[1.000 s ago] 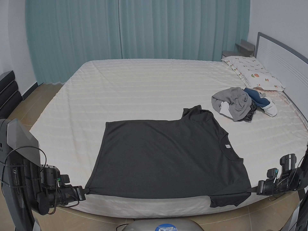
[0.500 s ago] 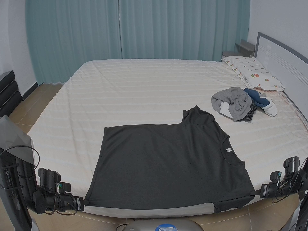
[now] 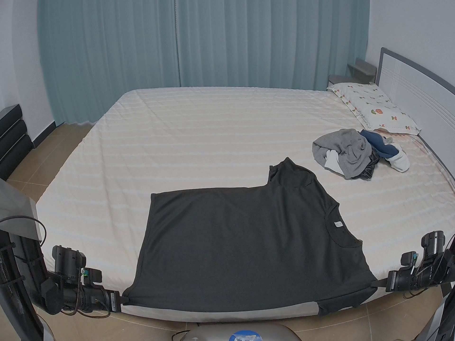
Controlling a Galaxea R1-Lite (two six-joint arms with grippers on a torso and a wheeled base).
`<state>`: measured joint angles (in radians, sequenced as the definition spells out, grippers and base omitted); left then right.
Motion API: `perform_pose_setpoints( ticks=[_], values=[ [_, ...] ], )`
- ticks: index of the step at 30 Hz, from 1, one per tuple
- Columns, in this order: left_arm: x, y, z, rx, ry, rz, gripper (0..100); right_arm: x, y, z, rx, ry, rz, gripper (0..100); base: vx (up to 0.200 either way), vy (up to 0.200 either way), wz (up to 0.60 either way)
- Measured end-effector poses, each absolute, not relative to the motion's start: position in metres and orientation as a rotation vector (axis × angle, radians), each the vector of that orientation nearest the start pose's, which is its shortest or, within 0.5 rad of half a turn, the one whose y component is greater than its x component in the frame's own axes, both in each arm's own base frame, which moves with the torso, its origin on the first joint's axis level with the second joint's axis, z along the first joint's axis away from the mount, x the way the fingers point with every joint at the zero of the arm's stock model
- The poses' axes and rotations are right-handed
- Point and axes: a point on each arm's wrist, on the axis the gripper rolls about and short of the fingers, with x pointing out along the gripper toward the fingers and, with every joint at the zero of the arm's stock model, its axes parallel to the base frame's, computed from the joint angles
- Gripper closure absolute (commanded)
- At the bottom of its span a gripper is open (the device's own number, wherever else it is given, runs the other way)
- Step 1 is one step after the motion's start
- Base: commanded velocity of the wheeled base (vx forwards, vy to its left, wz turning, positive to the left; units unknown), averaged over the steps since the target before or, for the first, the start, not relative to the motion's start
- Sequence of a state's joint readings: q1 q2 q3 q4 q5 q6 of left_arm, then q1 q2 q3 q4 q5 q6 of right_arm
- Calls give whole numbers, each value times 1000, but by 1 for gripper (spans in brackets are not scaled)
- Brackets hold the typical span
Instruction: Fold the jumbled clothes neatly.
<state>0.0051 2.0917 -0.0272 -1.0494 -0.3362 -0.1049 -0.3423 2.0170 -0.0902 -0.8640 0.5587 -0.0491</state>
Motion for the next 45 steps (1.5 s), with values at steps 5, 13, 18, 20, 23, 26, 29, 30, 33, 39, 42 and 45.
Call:
perform_pose_setpoints(
  ticks=[5, 13, 18, 20, 23, 26, 29, 30, 33, 39, 42, 45],
  values=[
    [201, -8, -9, -436, 949, -173, 100, 191, -54, 0, 459, 908, 225, 100, 0, 0, 0],
    [232, -12, 4, -666, 812, -110, 100, 219, -53, 14, 515, 822, 233, 100, 0, 0, 0],
    [245, -12, 9, -701, 754, -75, 100, 239, -51, 24, 543, 772, 238, 100, 0, 0, 0],
    [247, -13, 9, -703, 749, -75, 100, 243, -50, 26, 537, 762, 243, 100, 0, 0, 0],
    [249, -13, 9, -705, 745, -78, 100, 248, -50, 28, 528, 750, 250, 100, 0, 0, 0],
    [252, -14, 9, -706, 741, -82, 100, 255, -49, 30, 519, 738, 256, 100, 0, 0, 0],
    [256, -15, 7, -709, 739, -83, 100, 263, -49, 31, 508, 731, 261, 100, 0, 0, 0],
    [258, -15, 6, -716, 739, -81, 100, 266, -49, 30, 506, 733, 257, 100, 0, 0, 0],
    [265, -16, 5, -750, 732, -73, 100, 276, -48, 29, 501, 743, 251, 100, 0, 0, 0],
    [282, -20, 2, -817, 712, -69, 100, 295, -48, 24, 490, 752, 248, 100, 0, 0, 0],
    [290, -23, -1, -836, 706, -63, 100, 306, -47, 19, 479, 751, 241, 100, 0, 0, 0],
    [296, -24, -5, -836, 697, -46, 100, 315, -45, 14, 470, 754, 240, 100, 0, 0, 0]
  ],
)
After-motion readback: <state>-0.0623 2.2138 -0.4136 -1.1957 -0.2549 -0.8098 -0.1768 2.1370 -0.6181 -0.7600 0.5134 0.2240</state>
